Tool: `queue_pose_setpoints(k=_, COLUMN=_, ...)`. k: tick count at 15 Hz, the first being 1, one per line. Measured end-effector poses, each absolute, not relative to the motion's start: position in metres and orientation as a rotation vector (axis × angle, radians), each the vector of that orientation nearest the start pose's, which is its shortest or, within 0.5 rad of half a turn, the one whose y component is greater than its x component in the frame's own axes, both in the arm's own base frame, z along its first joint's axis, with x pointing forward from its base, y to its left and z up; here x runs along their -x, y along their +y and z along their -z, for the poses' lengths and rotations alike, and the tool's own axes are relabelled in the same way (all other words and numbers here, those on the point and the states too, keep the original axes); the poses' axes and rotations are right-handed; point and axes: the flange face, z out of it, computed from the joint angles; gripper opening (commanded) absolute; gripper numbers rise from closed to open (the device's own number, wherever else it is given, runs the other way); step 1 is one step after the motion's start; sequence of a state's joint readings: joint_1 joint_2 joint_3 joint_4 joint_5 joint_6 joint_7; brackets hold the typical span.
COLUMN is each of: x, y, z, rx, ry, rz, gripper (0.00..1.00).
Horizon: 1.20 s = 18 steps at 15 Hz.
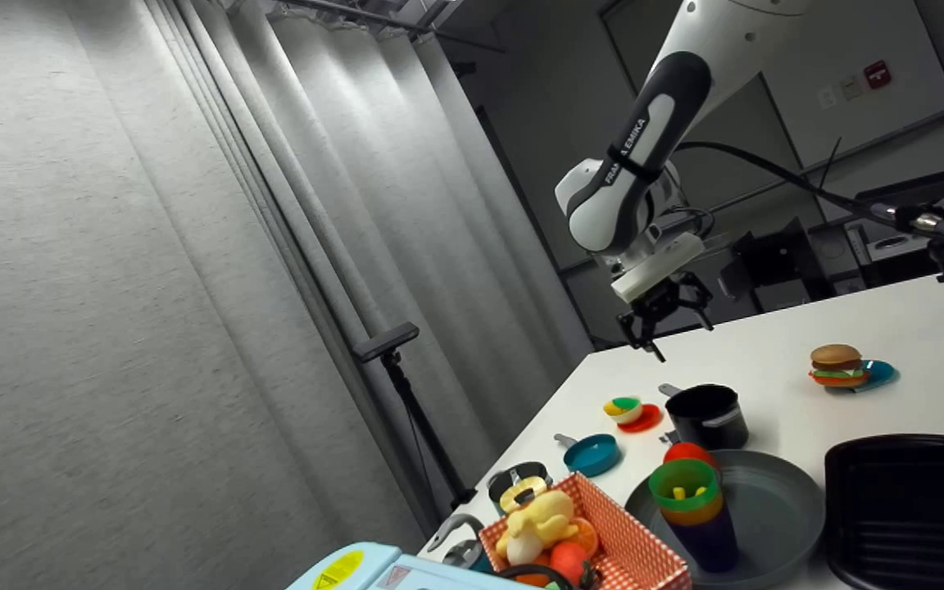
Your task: Flip the pot and take the tomato and put it in
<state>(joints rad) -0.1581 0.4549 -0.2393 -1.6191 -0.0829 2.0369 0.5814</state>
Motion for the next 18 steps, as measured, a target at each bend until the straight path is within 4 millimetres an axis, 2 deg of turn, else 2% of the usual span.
queue_pose_setpoints(k=10, x=-0.613, y=-0.149, z=-0.359, rx=3.048, ry=1.133, rz=-0.035, gripper=0.96)
queue_pose_setpoints(k=18, x=-0.618, y=-0.094, z=-0.345, rx=3.039, ry=1.022, rz=-0.088, gripper=0.88)
